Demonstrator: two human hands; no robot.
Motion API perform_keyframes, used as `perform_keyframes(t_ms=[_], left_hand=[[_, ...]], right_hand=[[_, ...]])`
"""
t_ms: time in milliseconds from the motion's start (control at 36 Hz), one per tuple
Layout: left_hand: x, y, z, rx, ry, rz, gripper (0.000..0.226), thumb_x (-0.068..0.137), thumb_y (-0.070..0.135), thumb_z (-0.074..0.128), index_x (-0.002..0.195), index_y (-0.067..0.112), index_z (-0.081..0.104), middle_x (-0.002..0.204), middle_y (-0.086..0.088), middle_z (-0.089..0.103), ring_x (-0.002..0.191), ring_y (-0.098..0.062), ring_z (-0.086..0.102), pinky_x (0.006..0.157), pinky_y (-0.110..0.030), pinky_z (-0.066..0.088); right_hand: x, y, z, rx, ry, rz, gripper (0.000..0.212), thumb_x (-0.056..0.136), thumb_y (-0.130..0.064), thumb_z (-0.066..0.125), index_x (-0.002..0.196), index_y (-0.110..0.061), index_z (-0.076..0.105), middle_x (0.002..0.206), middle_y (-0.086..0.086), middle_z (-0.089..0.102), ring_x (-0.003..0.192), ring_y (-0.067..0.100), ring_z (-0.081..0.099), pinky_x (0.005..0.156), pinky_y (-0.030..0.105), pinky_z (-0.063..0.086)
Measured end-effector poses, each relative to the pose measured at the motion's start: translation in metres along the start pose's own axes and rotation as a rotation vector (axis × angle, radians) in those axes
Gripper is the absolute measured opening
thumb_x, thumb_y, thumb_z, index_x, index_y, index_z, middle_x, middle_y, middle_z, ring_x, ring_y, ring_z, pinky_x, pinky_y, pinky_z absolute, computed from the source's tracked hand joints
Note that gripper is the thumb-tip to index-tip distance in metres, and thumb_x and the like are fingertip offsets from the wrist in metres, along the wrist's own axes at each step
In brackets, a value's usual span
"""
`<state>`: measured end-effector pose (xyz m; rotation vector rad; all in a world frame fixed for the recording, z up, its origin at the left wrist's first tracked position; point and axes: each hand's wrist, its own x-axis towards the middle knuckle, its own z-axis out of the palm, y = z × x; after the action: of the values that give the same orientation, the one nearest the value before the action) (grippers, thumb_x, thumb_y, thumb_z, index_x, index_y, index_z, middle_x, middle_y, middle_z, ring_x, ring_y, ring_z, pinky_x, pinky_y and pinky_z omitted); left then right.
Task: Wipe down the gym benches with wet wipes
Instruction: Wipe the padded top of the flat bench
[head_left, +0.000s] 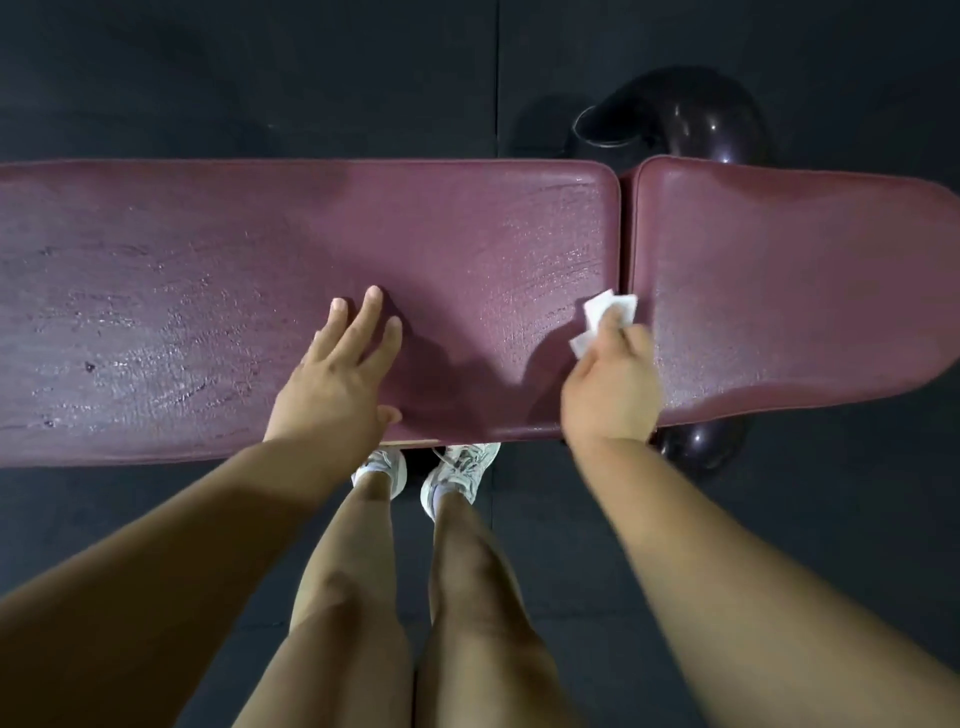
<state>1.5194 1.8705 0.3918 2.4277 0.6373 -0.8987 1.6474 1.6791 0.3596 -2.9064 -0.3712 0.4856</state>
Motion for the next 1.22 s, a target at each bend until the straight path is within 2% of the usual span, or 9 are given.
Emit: perform_keyframes(t_ms=[111, 222, 306, 556, 639, 750, 1028, 1139, 1222], left_hand=[[0.003, 0.002, -0.006, 0.025, -0.025, -0.007, 0.089, 0.081, 0.035, 0.069, 0.149, 0.029, 0.013, 0.155, 0.013, -0.019, 0.145, -0.017, -0.010, 0.113, -0.037, 0.023], [0.003, -0.002, -0.007, 0.049, -0.061, -0.001, 0.092, 0.081, 0.037, 0.069, 0.149, 0.033, 0.008, 0.154, 0.016, -0.022, 0.145, -0.015, -0.011, 0.111, -0.037, 0.026], [0.003, -0.001, -0.006, 0.065, -0.053, 0.000, 0.092, 0.081, 0.037, 0.069, 0.149, 0.033, 0.006, 0.153, 0.016, -0.023, 0.145, -0.014, -0.011, 0.112, -0.036, 0.025], [0.003, -0.008, -0.003, 0.078, -0.003, 0.043, 0.089, 0.081, 0.043, 0.067, 0.148, 0.036, 0.008, 0.154, 0.019, -0.018, 0.145, -0.011, -0.007, 0.104, -0.037, 0.037], [0.005, -0.016, -0.006, 0.053, 0.019, 0.091, 0.086, 0.082, 0.040, 0.068, 0.148, 0.038, 0.014, 0.154, 0.022, -0.012, 0.145, -0.007, -0.002, 0.104, -0.036, 0.036], [0.003, -0.043, -0.017, -0.027, 0.103, 0.146, 0.066, 0.084, 0.028, 0.067, 0.142, 0.033, 0.036, 0.154, 0.022, 0.011, 0.142, -0.008, 0.013, 0.111, -0.034, 0.026], [-0.020, -0.147, -0.035, 0.058, 0.112, 0.058, 0.075, 0.083, 0.033, 0.068, 0.146, 0.026, 0.030, 0.158, 0.005, 0.007, 0.143, -0.022, 0.005, 0.113, -0.047, 0.025], [-0.020, -0.155, -0.036, 0.094, 0.065, 0.108, 0.075, 0.086, 0.038, 0.063, 0.148, 0.031, 0.021, 0.158, 0.012, -0.001, 0.145, -0.018, 0.003, 0.112, -0.044, 0.027], [-0.020, -0.154, -0.041, 0.114, 0.053, 0.111, 0.075, 0.087, 0.038, 0.063, 0.148, 0.034, 0.019, 0.157, 0.015, -0.003, 0.145, -0.014, 0.005, 0.108, -0.041, 0.031]], right_hand=[[-0.060, -0.029, 0.030, 0.163, -0.219, -0.401, 0.033, 0.099, -0.024, 0.036, 0.115, -0.016, 0.064, 0.083, -0.008, 0.060, 0.072, 0.016, 0.052, 0.069, 0.030, 0.043], [-0.060, -0.017, 0.016, -0.001, -0.353, -0.668, 0.045, 0.086, -0.019, 0.035, 0.118, -0.010, 0.065, 0.088, 0.008, 0.063, 0.068, 0.029, 0.058, 0.057, 0.032, 0.041], [-0.039, 0.022, -0.002, 0.003, -0.152, -0.373, 0.038, 0.101, -0.037, 0.032, 0.116, -0.021, 0.062, 0.100, 0.010, 0.064, 0.090, 0.031, 0.058, 0.073, 0.035, 0.040], [-0.077, -0.020, 0.026, 0.232, 0.123, 0.222, 0.059, 0.085, -0.001, 0.051, 0.142, -0.009, 0.041, 0.108, 0.012, 0.057, 0.088, 0.030, 0.059, 0.066, 0.034, 0.045], [-0.098, -0.059, 0.041, 0.261, -0.036, -0.073, 0.044, 0.088, -0.005, 0.038, 0.128, -0.013, 0.057, 0.090, -0.011, 0.061, 0.072, 0.014, 0.055, 0.062, 0.029, 0.048], [-0.102, -0.056, 0.048, 0.034, -0.077, -0.450, 0.042, 0.081, -0.015, 0.043, 0.115, -0.009, 0.067, 0.085, 0.007, 0.066, 0.062, 0.030, 0.058, 0.048, 0.029, 0.039], [-0.077, -0.076, 0.040, 0.203, 0.121, 0.486, 0.049, 0.094, -0.009, 0.041, 0.143, -0.015, 0.040, 0.131, 0.008, 0.045, 0.107, 0.027, 0.054, 0.082, 0.028, 0.038], [-0.126, -0.156, 0.077, 0.223, 0.019, 0.038, 0.048, 0.091, -0.007, 0.040, 0.137, -0.019, 0.048, 0.109, -0.008, 0.056, 0.081, 0.007, 0.048, 0.068, 0.024, 0.036], [-0.147, -0.182, 0.087, 0.130, -0.065, -0.330, 0.055, 0.076, -0.010, 0.033, 0.122, -0.005, 0.063, 0.086, 0.001, 0.063, 0.059, 0.022, 0.055, 0.048, 0.027, 0.042]])
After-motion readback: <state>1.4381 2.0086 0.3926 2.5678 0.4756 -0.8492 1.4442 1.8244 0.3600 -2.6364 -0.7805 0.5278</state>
